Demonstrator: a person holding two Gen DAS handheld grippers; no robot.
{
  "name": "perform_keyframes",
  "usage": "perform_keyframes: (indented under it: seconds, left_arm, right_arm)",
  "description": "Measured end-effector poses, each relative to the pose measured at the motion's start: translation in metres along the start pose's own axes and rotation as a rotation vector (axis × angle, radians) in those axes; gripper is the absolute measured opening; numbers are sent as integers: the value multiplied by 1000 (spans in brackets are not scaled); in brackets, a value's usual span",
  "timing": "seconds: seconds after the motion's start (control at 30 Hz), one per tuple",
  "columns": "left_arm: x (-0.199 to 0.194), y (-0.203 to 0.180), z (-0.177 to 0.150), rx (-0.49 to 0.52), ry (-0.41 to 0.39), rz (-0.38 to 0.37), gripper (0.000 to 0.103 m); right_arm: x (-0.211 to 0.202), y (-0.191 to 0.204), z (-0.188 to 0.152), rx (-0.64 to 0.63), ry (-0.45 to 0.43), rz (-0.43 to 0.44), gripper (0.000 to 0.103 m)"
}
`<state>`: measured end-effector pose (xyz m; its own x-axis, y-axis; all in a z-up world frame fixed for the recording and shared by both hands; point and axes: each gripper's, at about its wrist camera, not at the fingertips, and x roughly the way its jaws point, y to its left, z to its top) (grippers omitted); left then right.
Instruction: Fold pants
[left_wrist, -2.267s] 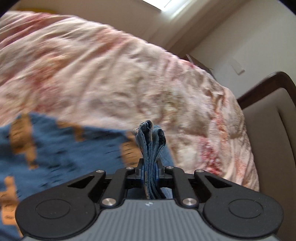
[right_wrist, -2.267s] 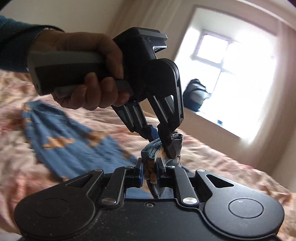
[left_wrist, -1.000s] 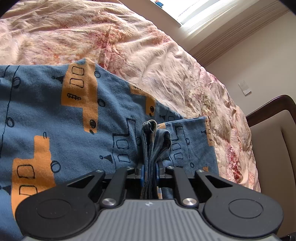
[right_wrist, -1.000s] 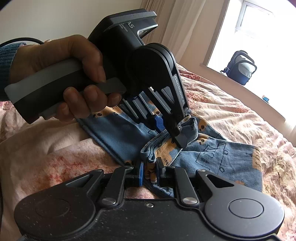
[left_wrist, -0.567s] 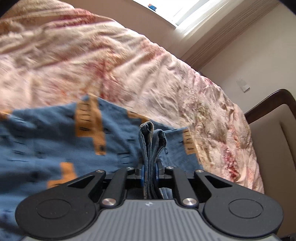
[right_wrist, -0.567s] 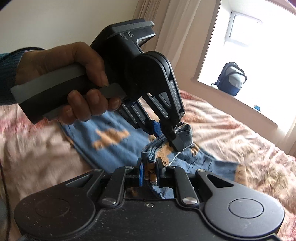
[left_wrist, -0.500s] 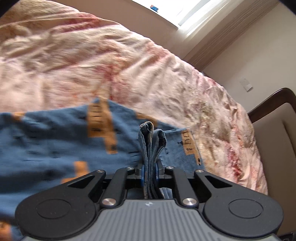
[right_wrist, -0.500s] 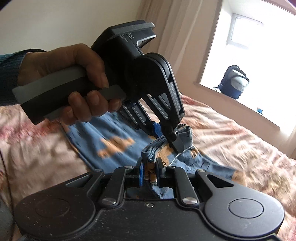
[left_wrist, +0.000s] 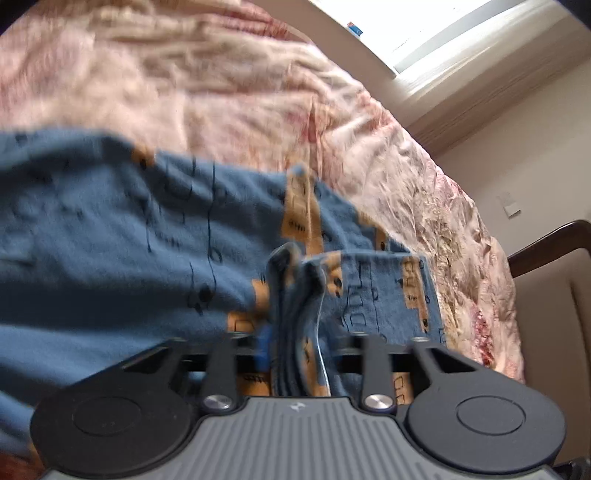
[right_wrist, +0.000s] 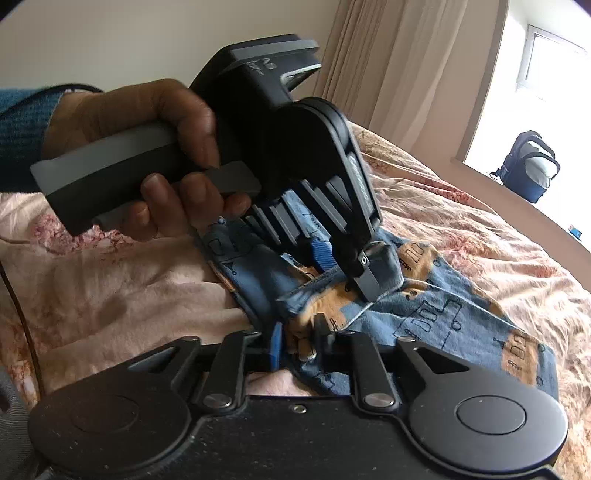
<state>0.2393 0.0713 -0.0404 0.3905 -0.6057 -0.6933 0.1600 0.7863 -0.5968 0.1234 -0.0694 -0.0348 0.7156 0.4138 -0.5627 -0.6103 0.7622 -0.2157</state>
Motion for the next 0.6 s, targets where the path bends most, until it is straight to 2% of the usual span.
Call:
perform_keyframes:
  seconds: [0.07,0.1,0.17,0.23,0.3,0.37,0.43,0.5,0.6]
  left_arm:
    - [-12,-10,0,50,-65,62,73]
    - [-18,-16,-1,88,-104,107,77]
    - [-22,-27,-6,146,-198,200,90]
    - [-18,-36,-12,169,-277,268,93]
    - [-7,-44,-18,206,-331,332,93]
    - [5,-50,-22,218,-361,403,93]
    - [12,-47,-23,187,-365,445,93]
    - [11,-40,-24,160,-389,438,94]
    - [14,-37,-27,196,-400,473,95]
  right_arm:
    - [-16,-8,-6,14,-48,-41,51]
    - [-25,-14,-9,12,-71,-86,55]
    - [-40,-28,-18,4,-100,-245,87]
    - [-48,-48,-27,-4,-117,-413,102]
    - [-45,-70,-33,-31,-91,-526,102]
    - [-35,-95,-35,-34,-92,-553,102]
    - [-21,-111,-30,-39,-109,-529,102]
    - [-4,-121,-23,-49,-125,-481,102]
    - [35,-121,-14,-123,-67,-403,102]
